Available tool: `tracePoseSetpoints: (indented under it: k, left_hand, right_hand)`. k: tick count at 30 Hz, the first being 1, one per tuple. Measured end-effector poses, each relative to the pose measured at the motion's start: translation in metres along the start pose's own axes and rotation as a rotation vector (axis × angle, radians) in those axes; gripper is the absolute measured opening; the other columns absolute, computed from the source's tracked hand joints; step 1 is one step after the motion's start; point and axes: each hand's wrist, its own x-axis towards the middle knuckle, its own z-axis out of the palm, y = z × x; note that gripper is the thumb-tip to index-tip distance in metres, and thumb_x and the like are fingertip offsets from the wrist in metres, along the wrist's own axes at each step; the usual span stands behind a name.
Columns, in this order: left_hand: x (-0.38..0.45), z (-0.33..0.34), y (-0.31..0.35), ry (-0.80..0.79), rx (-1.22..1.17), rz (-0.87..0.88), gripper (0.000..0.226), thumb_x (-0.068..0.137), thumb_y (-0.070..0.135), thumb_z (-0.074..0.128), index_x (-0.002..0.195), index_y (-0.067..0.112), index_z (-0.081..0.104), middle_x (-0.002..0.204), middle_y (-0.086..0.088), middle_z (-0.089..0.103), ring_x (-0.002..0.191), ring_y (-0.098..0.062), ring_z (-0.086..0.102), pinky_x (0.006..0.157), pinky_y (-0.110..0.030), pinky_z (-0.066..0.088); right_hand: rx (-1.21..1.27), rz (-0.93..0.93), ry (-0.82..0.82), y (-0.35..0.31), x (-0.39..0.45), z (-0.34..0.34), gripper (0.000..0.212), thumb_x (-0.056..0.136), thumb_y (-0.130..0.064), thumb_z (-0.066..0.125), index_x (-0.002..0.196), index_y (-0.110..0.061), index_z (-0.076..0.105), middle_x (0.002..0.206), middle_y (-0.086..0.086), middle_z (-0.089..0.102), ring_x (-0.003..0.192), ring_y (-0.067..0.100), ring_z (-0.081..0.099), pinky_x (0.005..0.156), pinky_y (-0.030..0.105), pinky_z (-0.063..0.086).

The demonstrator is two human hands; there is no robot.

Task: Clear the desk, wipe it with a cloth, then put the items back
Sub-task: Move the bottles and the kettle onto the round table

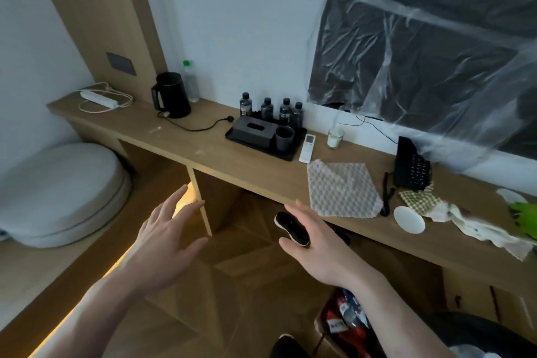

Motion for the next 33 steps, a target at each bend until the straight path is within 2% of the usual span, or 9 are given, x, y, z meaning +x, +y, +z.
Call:
tracePoseSetpoints:
  k: [10,18,22,33]
  left_hand:
    - [0.112,-0.017,-0.051,0.006,0.021,-0.118,0.068,0.093,0.064,0.054,0.154,0.051,0.027,0.169,0.022,-0.008,0.159,-0.020,0.000,0.127,-0.054,0.016]
    - [0.248,-0.055,-0.061,0.006,0.055,-0.132,0.068,0.095,0.060,0.057,0.155,0.048,0.027,0.169,0.019,-0.003,0.157,-0.020,0.008,0.126,-0.051,0.021]
    - [0.308,-0.066,-0.057,0.021,0.060,-0.154,0.068,0.095,0.059,0.058,0.154,0.048,0.028,0.170,0.017,-0.002,0.157,-0.020,0.008,0.126,-0.051,0.021]
    - [0.388,-0.080,-0.114,0.026,0.042,-0.211,0.070,0.093,0.062,0.058,0.155,0.045,0.030,0.170,0.016,0.002,0.156,-0.020,0.012,0.126,-0.049,0.023]
  right_hand:
    - [-0.021,0.019,-0.064,0.004,0.139,-0.022,0.071,0.097,-0.065,0.052,0.158,-0.054,0.016,0.168,-0.027,-0.003,0.157,0.006,0.005,0.125,0.043,0.021]
    - [0.054,0.052,-0.135,0.012,0.275,-0.055,0.071,0.097,-0.065,0.052,0.157,-0.055,0.016,0.165,-0.033,-0.005,0.156,0.002,0.001,0.127,0.043,0.016]
    - [0.033,0.054,-0.158,0.013,0.341,-0.069,0.072,0.098,-0.061,0.053,0.159,-0.050,0.017,0.168,-0.027,-0.004,0.157,0.006,0.003,0.128,0.043,0.016]
    - [0.035,0.028,-0.198,0.006,0.438,-0.081,0.072,0.097,-0.062,0.055,0.158,-0.052,0.018,0.165,-0.032,-0.002,0.156,0.004,0.010,0.125,0.039,0.023]
